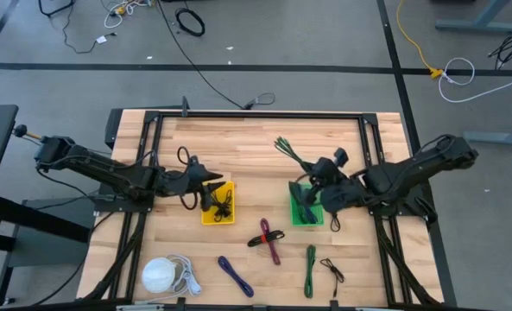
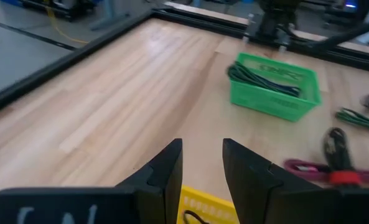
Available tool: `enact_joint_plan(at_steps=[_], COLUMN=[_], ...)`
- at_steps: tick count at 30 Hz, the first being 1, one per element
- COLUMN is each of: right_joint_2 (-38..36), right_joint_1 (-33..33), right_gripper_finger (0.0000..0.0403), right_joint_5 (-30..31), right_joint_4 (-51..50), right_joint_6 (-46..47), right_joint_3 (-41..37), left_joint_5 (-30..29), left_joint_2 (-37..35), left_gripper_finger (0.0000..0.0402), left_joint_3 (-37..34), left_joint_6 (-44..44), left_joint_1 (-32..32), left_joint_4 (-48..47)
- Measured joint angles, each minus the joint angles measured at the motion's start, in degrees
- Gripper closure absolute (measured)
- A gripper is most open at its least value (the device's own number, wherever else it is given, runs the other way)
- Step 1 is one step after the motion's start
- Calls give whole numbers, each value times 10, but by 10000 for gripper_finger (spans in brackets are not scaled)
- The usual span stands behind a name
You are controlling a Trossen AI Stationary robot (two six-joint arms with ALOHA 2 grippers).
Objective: Pick & Place USB Port
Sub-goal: Put the black green charger cable into the green bin
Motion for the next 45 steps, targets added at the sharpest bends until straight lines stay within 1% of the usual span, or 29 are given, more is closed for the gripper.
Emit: enact_joint_plan(at_steps=[3,6,9,15,19,21,29,37,40,42,45], right_joint_2=[-1,-1,1,10,32,47,120,158,164,172,190], right_joint_1=[22,47,76,115,128,133,138,144,146,145,145], right_gripper_finger=[393,393,393,393,393,393,393,393,393,393,393], right_joint_5=[6,9,26,38,31,28,4,-42,-49,-41,-40], right_joint_4=[-28,-41,-60,-152,-226,-242,-251,-261,-276,-277,-274], right_joint_6=[60,104,147,276,375,409,469,545,584,614,628], right_joint_3=[0,0,0,0,0,0,0,0,0,0,0], left_joint_5=[27,30,28,26,25,25,16,18,18,18,18], left_joint_2=[0,0,0,0,0,0,0,0,0,0,0], left_gripper_finger=[282,282,282,282,282,282,282,282,282,282,282], left_joint_3=[0,0,0,0,0,0,0,0,0,0,0], left_joint_6=[0,0,1,1,1,1,0,-11,-11,-11,-11], left_joint_1=[0,0,0,0,0,0,0,0,0,0,0], left_joint_4=[0,0,0,1,1,1,1,0,0,-1,-2])
